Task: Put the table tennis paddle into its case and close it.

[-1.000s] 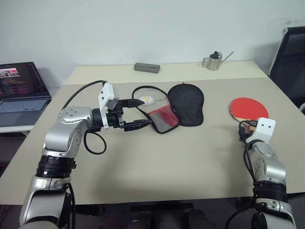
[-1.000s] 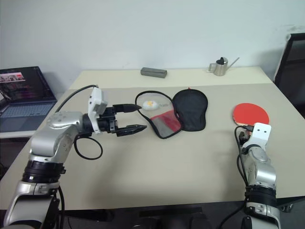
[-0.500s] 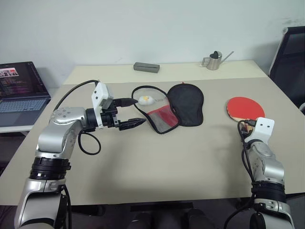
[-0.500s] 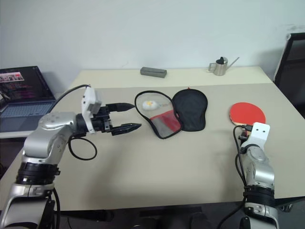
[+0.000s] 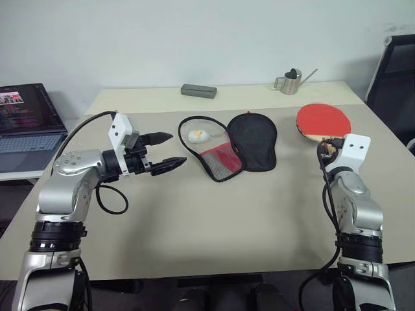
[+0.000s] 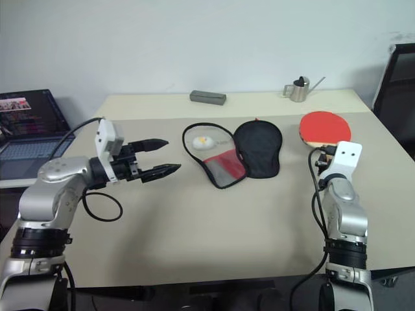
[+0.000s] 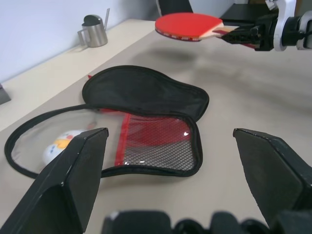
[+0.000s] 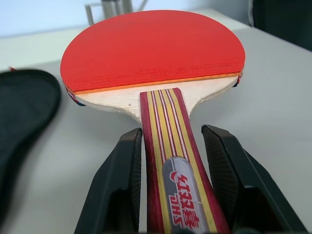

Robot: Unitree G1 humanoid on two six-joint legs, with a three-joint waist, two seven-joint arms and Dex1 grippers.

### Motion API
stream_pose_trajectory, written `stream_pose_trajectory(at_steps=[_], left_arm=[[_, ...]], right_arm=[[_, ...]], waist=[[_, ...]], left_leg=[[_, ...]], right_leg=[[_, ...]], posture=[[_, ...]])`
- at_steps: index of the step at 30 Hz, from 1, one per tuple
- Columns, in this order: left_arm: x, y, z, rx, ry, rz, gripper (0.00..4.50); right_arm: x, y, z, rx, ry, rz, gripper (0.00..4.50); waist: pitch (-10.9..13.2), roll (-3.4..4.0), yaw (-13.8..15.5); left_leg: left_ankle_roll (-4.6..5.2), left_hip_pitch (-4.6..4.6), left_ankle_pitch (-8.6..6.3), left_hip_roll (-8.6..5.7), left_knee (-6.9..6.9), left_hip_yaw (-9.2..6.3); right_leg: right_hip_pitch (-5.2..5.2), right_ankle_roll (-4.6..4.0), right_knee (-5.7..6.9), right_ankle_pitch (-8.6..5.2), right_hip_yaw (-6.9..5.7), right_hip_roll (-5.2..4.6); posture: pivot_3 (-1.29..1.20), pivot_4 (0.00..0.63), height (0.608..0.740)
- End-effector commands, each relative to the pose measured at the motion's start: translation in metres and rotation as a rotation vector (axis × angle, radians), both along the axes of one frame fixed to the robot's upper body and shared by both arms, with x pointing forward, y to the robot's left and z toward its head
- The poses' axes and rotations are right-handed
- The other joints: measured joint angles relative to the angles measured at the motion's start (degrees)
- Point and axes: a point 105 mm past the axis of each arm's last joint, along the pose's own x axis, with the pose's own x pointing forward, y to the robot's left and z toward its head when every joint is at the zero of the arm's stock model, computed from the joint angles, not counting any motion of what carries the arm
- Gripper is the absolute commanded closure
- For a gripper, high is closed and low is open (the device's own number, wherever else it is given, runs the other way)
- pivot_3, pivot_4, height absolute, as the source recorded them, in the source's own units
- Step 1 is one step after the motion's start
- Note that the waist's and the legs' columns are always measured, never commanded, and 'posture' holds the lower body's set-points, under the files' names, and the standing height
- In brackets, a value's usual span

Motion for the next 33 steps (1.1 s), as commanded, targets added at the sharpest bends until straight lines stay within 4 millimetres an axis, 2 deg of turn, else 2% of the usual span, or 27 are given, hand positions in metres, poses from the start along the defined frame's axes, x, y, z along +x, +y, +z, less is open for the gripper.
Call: stream_pose_trajectory(at_steps=[1,7,13,20,25,33], left_arm=[[-0.003,0.009,0.014,0.002,-0.057,0.028,0.00],[-0.003,0.012,0.013,0.009,-0.054,0.035,0.00],[-0.007,0.006,0.012,0.004,-0.049,0.004,0.00],[-0.012,0.007,0.016,-0.007,-0.044,-0.009,0.00],[-0.012,0.008,0.016,-0.004,-0.043,-0.009,0.00],[-0.013,0.003,0.016,0.000,-0.042,-0.033,0.00]], right_arm=[[0.002,0.025,0.036,-0.002,-0.114,0.082,2.90],[0.011,0.090,0.035,0.058,-0.087,0.255,2.90],[0.025,0.132,0.031,0.085,-0.073,0.332,2.90],[0.041,0.139,0.016,0.057,-0.054,0.321,2.90],[0.046,0.149,0.001,0.027,-0.035,0.319,2.90],[0.052,0.167,-0.009,0.005,-0.032,0.331,2.90]], waist=[[0.0,0.00,0.0],[0.0,0.03,-0.5],[0.0,0.05,-0.5],[0.0,0.05,-0.5],[0.0,0.05,-0.9],[0.0,0.05,-1.3]], left_leg=[[0.00,0.00,0.00,0.01,-0.01,0.00],[0.00,-0.01,0.00,0.05,-0.05,0.00],[-0.02,-0.06,0.00,0.03,-0.05,-0.03],[-0.10,-0.29,0.03,0.01,-0.03,-0.07],[-0.23,-0.35,0.11,0.03,-0.04,-0.06],[-0.26,-0.39,0.12,0.05,-0.05,-0.03]], right_leg=[[-0.01,0.00,-0.01,0.00,0.00,0.01],[-0.05,-0.01,-0.02,0.00,0.02,0.04],[-0.09,-0.02,-0.05,0.01,-0.01,0.04],[-0.29,-0.03,-0.05,0.01,-0.04,0.04],[-0.39,-0.03,-0.04,0.01,-0.03,0.04],[-0.48,-0.04,0.03,0.02,0.02,0.07]], posture=[[0.00,0.150,0.740],[0.00,0.150,0.740],[0.00,0.150,0.740],[0.00,0.150,0.740],[0.00,0.150,0.740],[0.00,0.150,0.740]])
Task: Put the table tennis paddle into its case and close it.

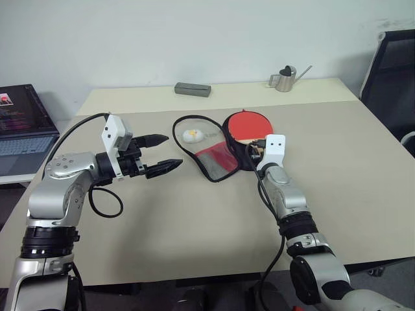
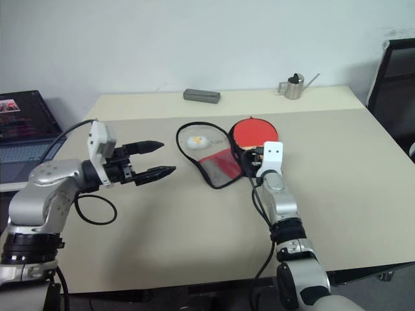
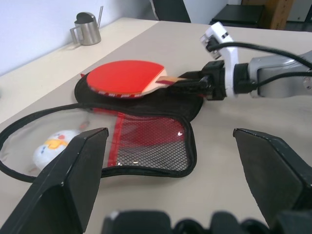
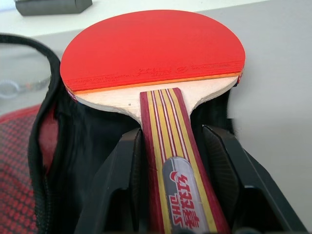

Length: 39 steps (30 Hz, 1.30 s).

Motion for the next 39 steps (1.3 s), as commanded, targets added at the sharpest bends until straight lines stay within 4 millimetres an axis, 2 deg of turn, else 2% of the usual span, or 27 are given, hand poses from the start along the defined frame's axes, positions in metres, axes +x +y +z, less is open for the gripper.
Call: stream_pose_trajectory(at_steps=[1,13,18,39], left_arm=[[-0.005,-0.002,0.013,0.010,-0.048,-0.025,0.00],[-0.003,-0.004,0.015,0.026,-0.060,-0.042,0.00],[-0.003,-0.006,0.014,0.025,-0.060,-0.044,0.00],[-0.001,-0.007,0.013,0.025,-0.060,-0.041,0.00]], right_arm=[[0.005,0.013,0.030,-0.005,-0.115,0.027,2.90],[0.012,0.017,0.023,-0.037,-0.099,0.016,2.90],[0.015,0.020,0.027,-0.041,-0.110,0.012,2.90],[0.020,0.012,0.021,-0.063,-0.102,-0.049,2.90]], waist=[[0.0,0.00,0.0],[0.0,0.00,0.0],[0.0,0.00,0.0],[0.0,0.00,-0.1]], left_leg=[[0.00,-0.01,0.00,0.00,0.00,0.00],[-0.02,-0.02,0.01,-0.01,0.01,0.00],[-0.03,-0.01,0.02,-0.01,0.01,0.00],[-0.06,-0.02,0.03,-0.01,0.01,0.00]], right_leg=[[0.00,0.00,-0.01,0.00,0.00,0.00],[-0.02,0.00,0.01,0.00,0.01,0.00],[-0.03,0.00,0.04,0.00,0.01,0.01],[-0.05,-0.01,0.07,0.01,0.02,0.01]], posture=[[0.00,0.150,0.740],[0.00,0.150,0.740],[0.00,0.150,0.740],[0.00,0.150,0.740]])
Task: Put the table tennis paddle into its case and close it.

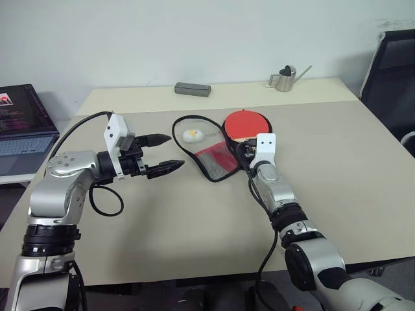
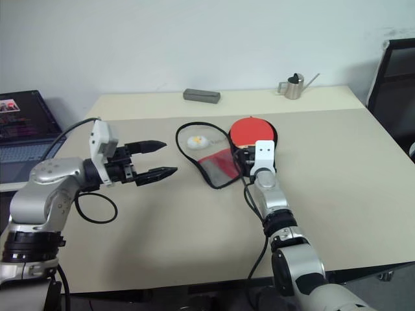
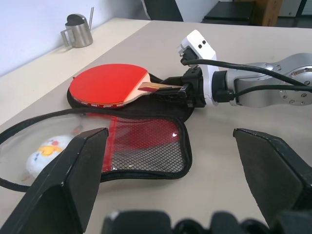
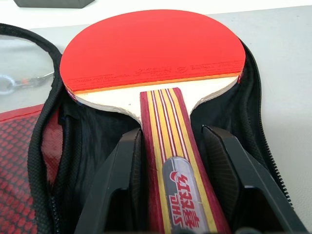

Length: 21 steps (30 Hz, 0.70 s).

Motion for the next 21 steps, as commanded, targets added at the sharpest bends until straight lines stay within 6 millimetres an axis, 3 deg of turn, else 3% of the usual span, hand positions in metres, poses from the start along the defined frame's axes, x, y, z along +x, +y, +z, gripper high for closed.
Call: stream_pose_trajectory(at_steps=[1,21], left_arm=[[-0.001,-0.003,0.011,0.004,-0.050,-0.012,0.00],[0.000,-0.004,0.011,0.002,-0.049,-0.009,0.00]], right_arm=[[0.007,0.002,0.026,-0.009,-0.087,-0.016,2.90],[0.009,0.009,0.020,0.017,-0.055,0.001,2.91]], waist=[[0.0,0.00,0.0],[0.0,0.00,-0.2]], left_leg=[[0.00,0.00,0.00,0.00,0.00,0.00],[-0.03,0.01,0.02,0.00,0.04,0.00]], right_leg=[[0.00,0.00,0.00,0.00,0.00,0.00],[0.00,-0.02,0.08,0.01,0.01,0.01]], posture=[[0.00,0.150,0.740],[0.00,0.150,0.740]])
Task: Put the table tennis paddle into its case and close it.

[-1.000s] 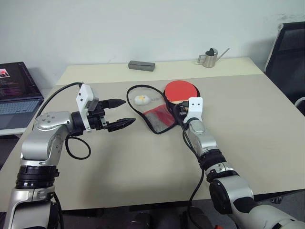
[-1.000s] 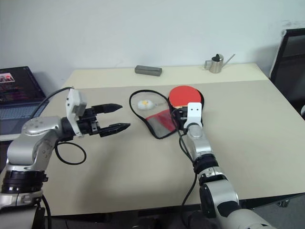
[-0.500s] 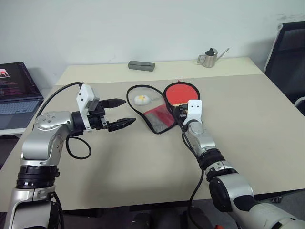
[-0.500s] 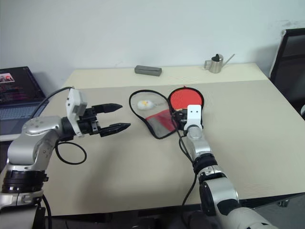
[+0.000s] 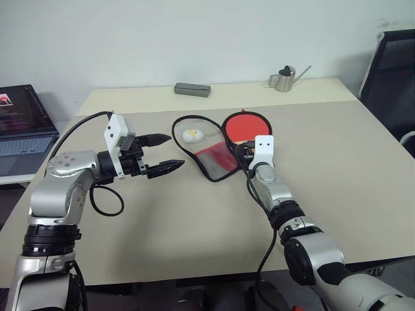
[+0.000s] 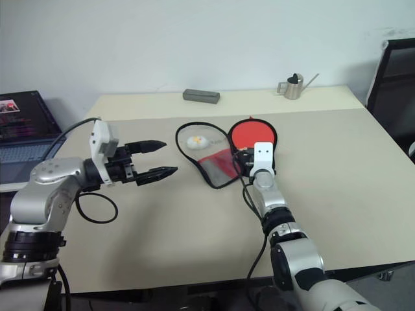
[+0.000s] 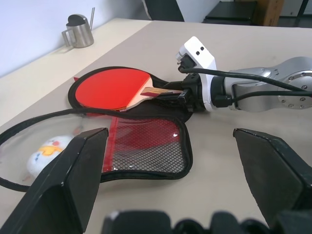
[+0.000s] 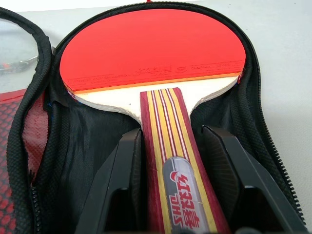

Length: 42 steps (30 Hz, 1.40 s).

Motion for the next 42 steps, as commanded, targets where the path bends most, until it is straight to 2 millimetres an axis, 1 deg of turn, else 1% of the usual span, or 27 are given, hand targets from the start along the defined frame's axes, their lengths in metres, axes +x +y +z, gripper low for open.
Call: stream_pose_trajectory(at_steps=[1,2,3,5,9,10,12,15,18,21,25,29,31,33,35,36,38,42], left_arm=[[-0.001,-0.004,0.011,0.003,-0.048,-0.016,0.00],[-0.001,-0.004,0.011,0.003,-0.048,-0.017,0.00],[-0.001,-0.004,0.011,0.003,-0.048,-0.017,0.00],[-0.001,-0.004,0.011,0.004,-0.048,-0.017,0.00],[-0.001,-0.005,0.011,0.003,-0.049,-0.018,0.00],[-0.001,-0.005,0.011,0.002,-0.049,-0.017,0.00],[-0.001,-0.005,0.011,0.000,-0.049,-0.017,0.00],[-0.001,-0.004,0.010,-0.002,-0.047,-0.014,0.00],[-0.001,-0.004,0.009,-0.007,-0.046,-0.010,0.00],[0.000,-0.003,0.008,-0.011,-0.042,-0.003,0.00],[0.001,0.000,0.005,-0.018,-0.037,0.017,0.00],[0.003,0.008,0.001,-0.018,-0.029,0.054,0.00],[0.007,0.013,-0.006,-0.009,-0.011,0.085,0.00],[0.010,0.015,-0.012,0.003,0.000,0.102,0.00],[0.012,0.016,-0.017,0.011,0.004,0.109,0.00],[0.014,0.018,-0.020,0.001,0.014,0.119,0.00],[0.018,0.022,-0.023,-0.022,0.031,0.139,0.00],[0.036,0.032,-0.038,0.001,0.035,0.223,0.00]], right_arm=[[0.005,0.009,0.028,0.049,-0.089,0.020,2.91],[0.005,0.009,0.028,0.057,-0.092,0.019,2.91],[0.005,0.009,0.029,0.060,-0.095,0.018,2.18],[0.005,0.008,0.030,0.063,-0.098,0.015,1.64],[0.006,0.009,0.033,0.067,-0.092,0.022,0.19],[0.005,0.009,0.034,0.078,-0.091,0.027,0.05],[0.003,0.009,0.038,0.099,-0.096,0.039,0.05],[-0.004,0.008,0.050,0.139,-0.112,0.064,0.05],[-0.018,0.006,0.067,0.184,-0.134,0.106,0.05],[-0.034,-0.005,0.081,0.205,-0.141,0.137,0.05],[-0.050,-0.023,0.086,0.177,-0.124,0.192,0.05],[-0.062,-0.035,0.084,0.132,-0.099,0.256,0.05],[-0.069,-0.036,0.085,0.137,-0.091,0.333,0.05],[-0.076,-0.035,0.091,0.125,-0.109,0.438,0.05],[-0.082,-0.037,0.098,0.103,-0.141,0.499,0.05],[-0.087,-0.038,0.104,0.086,-0.162,0.549,0.05],[-0.092,-0.042,0.110,0.070,-0.177,0.597,0.05],[-0.102,-0.047,0.124,0.028,-0.217,0.709,0.05]], waist=[[0.0,0.00,-0.1],[0.0,0.00,-0.2],[0.0,0.00,-0.3],[0.0,0.00,-0.4],[0.0,0.00,-0.8],[0.0,0.00,-0.8],[0.0,0.00,-0.9],[0.0,0.00,-0.9],[0.0,0.00,-0.8],[0.0,0.00,-0.7],[0.0,0.00,-0.4],[0.0,0.00,-0.3],[0.0,0.00,-0.3],[0.0,0.00,-0.3],[0.0,-0.02,-0.1],[0.0,-0.02,0.0],[0.0,-0.02,0.4],[0.0,-0.06,1.1]], left_leg=[[0.00,0.00,0.00,0.00,0.00,0.00],[0.00,0.00,0.00,0.00,0.00,0.00],[0.00,0.00,0.00,0.00,0.00,0.00],[0.00,0.00,0.00,0.00,0.00,0.00],[-0.01,0.00,0.01,0.00,0.02,-0.01],[-0.01,0.00,0.01,0.00,0.02,0.00],[-0.01,0.00,0.01,0.00,0.02,-0.01],[-0.01,-0.01,0.01,0.01,0.03,-0.03],[0.00,-0.02,0.00,0.01,0.04,-0.06],[0.04,-0.05,-0.02,0.00,0.06,-0.07],[0.14,-0.06,-0.08,0.00,0.06,-0.08],[0.20,-0.05,-0.12,0.00,0.06,-0.07],[0.21,-0.05,-0.12,0.01,0.06,-0.05],[0.21,-0.05,-0.12,0.01,0.06,-0.04],[0.21,-0.06,-0.12,0.00,0.06,-0.04],[0.22,-0.07,-0.12,0.00,0.07,-0.04],[0.22,-0.06,-0.13,0.00,0.06,-0.04],[0.22,-0.06,-0.12,0.01,0.08,-0.09]], right_leg=[[0.00,0.00,0.00,0.00,0.00,0.00],[0.00,0.00,0.00,0.00,0.00,0.00],[0.00,0.00,0.01,0.00,0.00,0.00],[0.00,0.00,0.01,0.00,0.00,0.00],[0.00,-0.01,0.02,0.00,0.00,0.00],[0.00,-0.01,0.03,0.00,0.00,0.00],[0.00,-0.01,0.03,0.00,0.00,0.00],[0.00,-0.01,0.03,0.00,-0.01,0.00],[0.00,0.00,0.03,0.00,-0.02,0.00],[-0.02,0.00,0.03,0.00,-0.02,0.00],[-0.02,0.00,0.03,0.00,-0.05,0.00],[-0.01,0.00,0.03,0.00,-0.05,0.00],[0.00,0.00,0.03,0.00,-0.05,0.00],[0.00,0.00,0.03,0.00,-0.05,-0.01],[0.01,0.00,0.02,0.00,-0.06,-0.01],[0.00,0.00,0.01,0.00,-0.07,-0.01],[0.03,0.01,-0.01,0.00,-0.08,-0.02],[0.08,0.01,-0.03,0.00,-0.16,-0.02]], posture=[[0.00,0.150,0.740],[0.00,0.150,0.740],[0.00,0.150,0.740],[0.00,0.150,0.740],[0.00,0.150,0.740],[0.00,0.150,0.740],[0.00,0.150,0.740],[0.00,0.150,0.740],[0.00,0.150,0.740],[0.00,0.150,0.740],[0.00,0.150,0.740],[0.00,0.150,0.740],[0.00,0.150,0.740],[0.00,0.150,0.740],[0.00,0.150,0.740],[0.00,0.150,0.740],[0.00,0.150,0.740],[0.00,0.150,0.740]])
